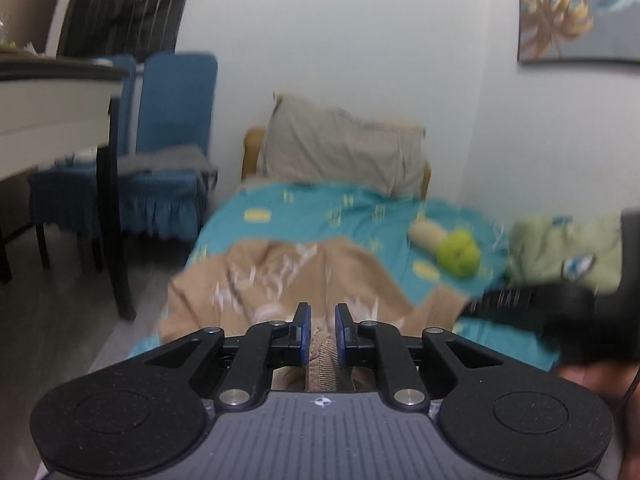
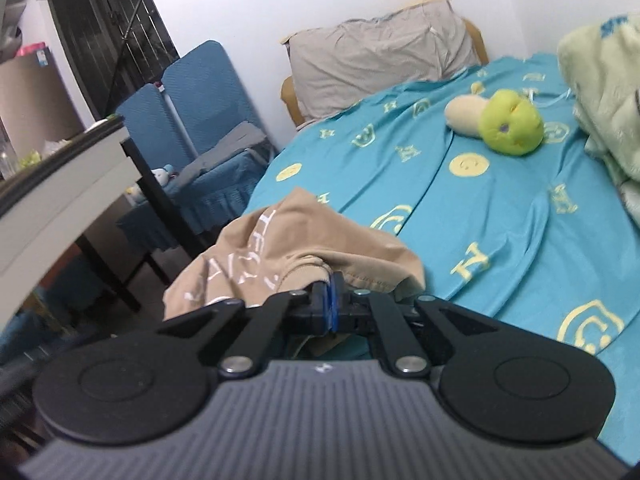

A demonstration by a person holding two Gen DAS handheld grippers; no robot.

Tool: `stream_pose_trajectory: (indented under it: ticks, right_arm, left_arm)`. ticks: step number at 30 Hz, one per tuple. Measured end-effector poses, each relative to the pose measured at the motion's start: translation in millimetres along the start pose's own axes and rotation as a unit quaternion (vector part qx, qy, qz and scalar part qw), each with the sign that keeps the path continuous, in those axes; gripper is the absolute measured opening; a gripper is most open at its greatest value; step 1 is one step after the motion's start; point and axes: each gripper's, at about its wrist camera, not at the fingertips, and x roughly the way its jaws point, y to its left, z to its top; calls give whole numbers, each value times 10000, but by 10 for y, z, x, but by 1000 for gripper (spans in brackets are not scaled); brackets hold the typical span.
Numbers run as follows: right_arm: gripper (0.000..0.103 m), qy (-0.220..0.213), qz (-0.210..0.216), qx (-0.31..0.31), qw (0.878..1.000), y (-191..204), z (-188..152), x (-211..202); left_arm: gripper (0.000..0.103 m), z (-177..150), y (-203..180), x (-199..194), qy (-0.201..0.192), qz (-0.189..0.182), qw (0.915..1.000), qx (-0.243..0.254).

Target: Fold clothes

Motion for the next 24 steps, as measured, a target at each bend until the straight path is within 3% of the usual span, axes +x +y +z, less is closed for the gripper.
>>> stream_pose_trajectory:
  ticks: [2,4,10,20,24]
  right_arm:
    - [4,72,118,124,9998,-28,24,-23]
    - [4,118,248,306,9992,-58,43,-38]
    - [4,243,538,738,9955,-185,97,-35]
    - [5,596,847,803,9914,-374,290,-98]
    - [5,697,656,968,9907,-498,263,-78]
  left_arm:
    - [28,-83,-22,13,223,55,9997,110]
    - [48,-139,-72,-4,364,72,9988,309]
    - [79,-245,-313,4,637,-64,9928,1014]
    - [83,-535,-768,283,1112,-674,9661,2229]
    - [80,-711,-976,374,1105,-816,9461,2932]
